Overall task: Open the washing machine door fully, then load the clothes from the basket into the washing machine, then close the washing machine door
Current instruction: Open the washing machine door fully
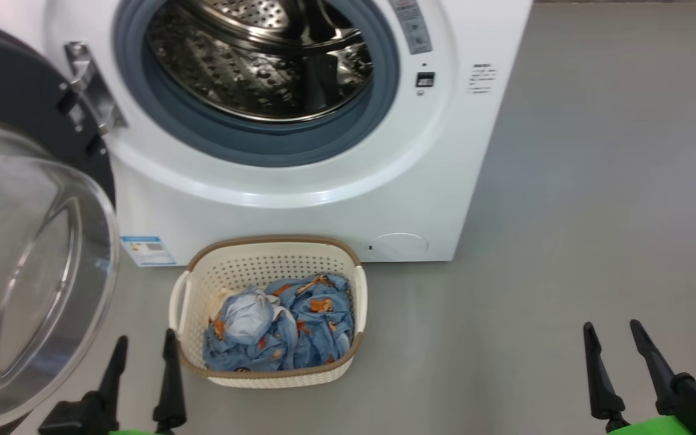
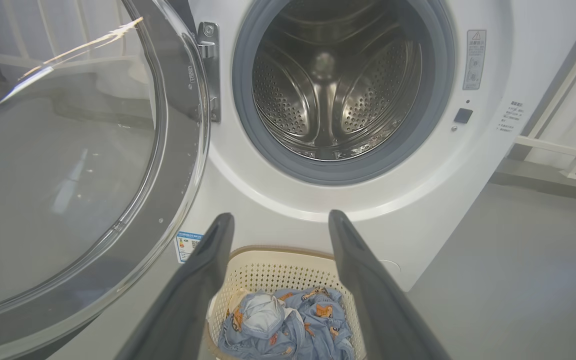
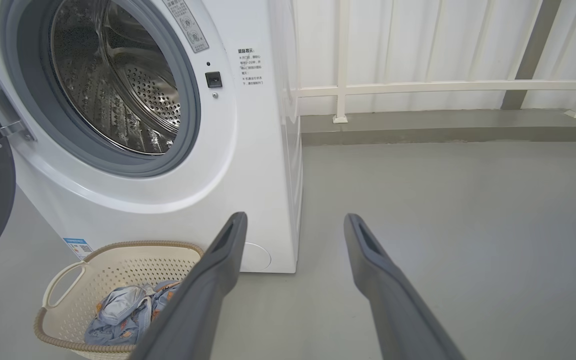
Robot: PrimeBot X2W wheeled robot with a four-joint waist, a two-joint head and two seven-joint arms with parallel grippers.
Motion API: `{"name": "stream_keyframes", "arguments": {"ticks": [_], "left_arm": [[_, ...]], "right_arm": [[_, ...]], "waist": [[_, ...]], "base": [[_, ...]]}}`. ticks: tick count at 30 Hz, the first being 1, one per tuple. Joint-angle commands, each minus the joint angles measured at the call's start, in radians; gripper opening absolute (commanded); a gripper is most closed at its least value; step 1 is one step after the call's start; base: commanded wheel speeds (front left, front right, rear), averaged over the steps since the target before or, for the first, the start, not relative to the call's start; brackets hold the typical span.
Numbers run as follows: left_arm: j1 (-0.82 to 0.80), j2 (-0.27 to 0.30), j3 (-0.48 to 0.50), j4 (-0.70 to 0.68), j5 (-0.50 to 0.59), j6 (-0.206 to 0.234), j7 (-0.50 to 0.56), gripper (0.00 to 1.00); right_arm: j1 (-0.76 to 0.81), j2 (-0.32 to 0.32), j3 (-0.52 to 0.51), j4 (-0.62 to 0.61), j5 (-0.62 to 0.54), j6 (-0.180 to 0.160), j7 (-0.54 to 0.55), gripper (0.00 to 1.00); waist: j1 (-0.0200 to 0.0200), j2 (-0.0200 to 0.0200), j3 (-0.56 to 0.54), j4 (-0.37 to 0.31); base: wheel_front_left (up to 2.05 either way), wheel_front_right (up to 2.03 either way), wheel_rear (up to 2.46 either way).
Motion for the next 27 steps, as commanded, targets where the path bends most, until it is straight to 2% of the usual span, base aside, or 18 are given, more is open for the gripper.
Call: {"name": "stream_keyframes", "arguments": {"ticks": [1,7,14,21,27], "left_arm": [[-0.010,0.014,0.050,-0.011,0.033,-0.004,-0.012,1.00],[0.036,-0.011,0.131,0.017,0.076,-0.031,-0.013,1.00],[0.091,-0.026,0.211,0.007,0.084,-0.032,-0.013,1.00],[0.117,-0.026,0.235,-0.023,0.044,-0.018,-0.013,1.00],[0.134,-0.027,0.250,-0.022,0.039,-0.022,-0.013,1.00]], "right_arm": [[-0.035,-0.014,0.037,-0.028,0.001,0.001,-0.012,1.00],[-0.035,-0.014,0.057,-0.043,0.009,0.001,-0.012,1.00],[-0.019,-0.014,0.072,-0.046,0.010,0.001,-0.012,1.00],[-0.008,-0.014,0.076,-0.046,0.006,0.001,-0.012,1.00],[-0.005,-0.014,0.070,-0.049,0.002,0.001,-0.012,1.00]], "waist": [[-0.0001,-0.0001,-0.004,-0.035],[-0.0001,-0.0001,-0.018,-0.087],[-0.0001,-0.0001,-0.046,-0.133],[-0.0001,-0.0001,-0.062,-0.152],[-0.0001,-0.0001,-0.074,-0.156]], "base": [[0.00,0.00,0.00],[0.00,0.00,0.00],[0.00,0.00,0.00],[0.00,0.00,0.00],[0.00,0.00,0.00]]}}
